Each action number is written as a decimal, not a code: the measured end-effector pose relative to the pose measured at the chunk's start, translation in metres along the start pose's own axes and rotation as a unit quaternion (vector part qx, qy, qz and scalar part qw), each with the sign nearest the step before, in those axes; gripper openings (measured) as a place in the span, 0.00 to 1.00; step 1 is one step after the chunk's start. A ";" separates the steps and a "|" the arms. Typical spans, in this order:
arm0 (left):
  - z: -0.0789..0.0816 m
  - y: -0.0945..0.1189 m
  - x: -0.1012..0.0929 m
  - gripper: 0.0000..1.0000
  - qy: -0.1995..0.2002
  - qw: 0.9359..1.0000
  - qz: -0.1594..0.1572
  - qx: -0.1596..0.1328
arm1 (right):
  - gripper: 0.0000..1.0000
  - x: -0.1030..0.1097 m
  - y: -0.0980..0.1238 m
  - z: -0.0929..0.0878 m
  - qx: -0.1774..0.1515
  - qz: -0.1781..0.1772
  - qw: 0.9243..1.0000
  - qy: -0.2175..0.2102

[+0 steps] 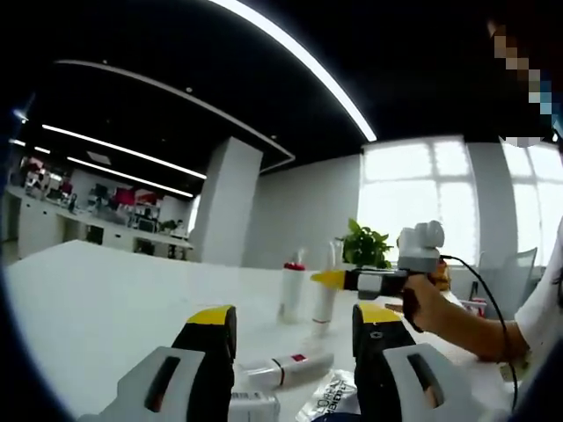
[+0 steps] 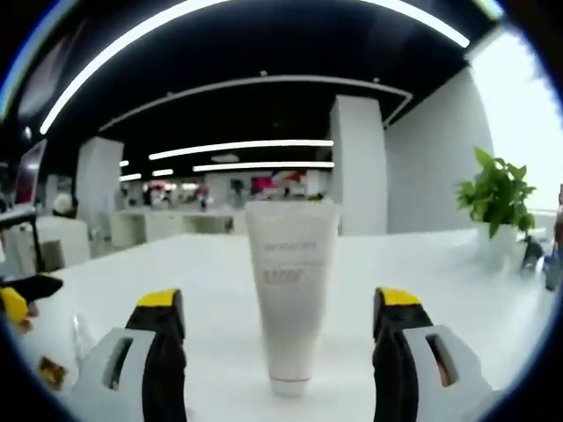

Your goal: Arrange the skincare products in the storage area until every visible bottle or jar stands upright without overlapping.

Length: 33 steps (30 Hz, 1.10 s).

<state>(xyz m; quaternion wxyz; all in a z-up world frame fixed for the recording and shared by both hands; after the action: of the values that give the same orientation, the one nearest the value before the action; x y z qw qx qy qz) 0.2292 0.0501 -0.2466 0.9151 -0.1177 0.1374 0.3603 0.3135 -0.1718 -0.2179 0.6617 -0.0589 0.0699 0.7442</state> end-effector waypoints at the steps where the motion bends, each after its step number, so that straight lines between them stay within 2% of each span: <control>1: 0.000 0.000 0.000 0.55 0.000 1.000 0.000 0.000 | 0.84 0.000 0.002 0.002 -0.002 -0.001 1.000 -0.002; 5: 0.000 0.000 0.000 0.55 0.002 1.000 0.001 0.000 | 0.79 0.002 0.012 0.010 -0.006 -0.003 1.000 -0.003; 8: -0.001 0.000 0.000 0.55 0.003 1.000 0.000 0.001 | 0.71 0.009 0.021 0.026 -0.036 -0.006 0.999 0.035; 10: -0.002 0.000 0.000 0.55 0.002 1.000 0.000 0.002 | 0.64 0.021 0.023 0.033 -0.049 0.020 0.998 0.041; 15: -0.004 -0.001 0.000 0.55 -0.004 1.000 0.002 0.008 | 0.46 0.049 0.024 0.033 -0.051 0.083 0.994 0.037; 16: -0.005 -0.001 0.001 0.55 -0.007 1.000 0.004 0.010 | 0.45 0.050 0.024 0.033 -0.051 0.087 0.994 0.038; 18: -0.005 -0.001 0.001 0.54 -0.009 1.000 0.006 0.011 | 0.44 0.062 0.022 0.031 -0.049 0.118 0.991 0.041; 21: -0.008 -0.001 0.006 0.53 -0.016 0.999 0.021 0.021 | 0.44 0.077 0.018 0.022 -0.026 0.155 0.986 0.059; 23: -0.011 -0.001 0.012 0.52 -0.026 0.998 0.036 0.031 | 0.43 0.092 0.016 0.017 -0.020 0.197 0.977 0.074; 27: -0.017 0.001 0.026 0.51 -0.043 0.994 0.080 0.055 | 0.40 0.123 0.017 -0.004 0.023 0.287 0.956 0.059; 28: -0.016 0.003 0.029 0.50 -0.048 0.993 0.092 0.055 | 0.41 0.126 0.016 -0.006 0.026 0.291 0.954 0.058; 29: -0.014 0.004 0.033 0.49 -0.061 0.991 0.106 0.050 | 0.40 0.130 0.016 -0.009 0.028 0.303 0.950 0.069; 32: -0.013 0.006 0.036 0.49 -0.064 0.990 0.115 0.049 | 0.40 0.135 0.014 -0.015 0.037 0.313 0.944 0.093; 33: -0.013 0.006 0.037 0.49 -0.063 0.990 0.119 0.049 | 0.38 0.138 0.013 -0.017 0.038 0.326 0.939 0.106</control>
<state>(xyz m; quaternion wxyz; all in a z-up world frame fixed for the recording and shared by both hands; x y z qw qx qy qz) 0.2487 0.0740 -0.2716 0.8774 -0.0324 0.1099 0.4658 0.2846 -0.0415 -0.2589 0.3731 -0.0864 0.1829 0.9055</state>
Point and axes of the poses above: the point that each gripper's makers call its tool centre point, and the gripper's own axes: y roughly backward along the fingers, x roughly to its left, z roughly out of its top, the point moved 3 cm from there along y, roughly backward along the fingers, and after that the axes turned 7 degrees about y, right-handed, at the moved point
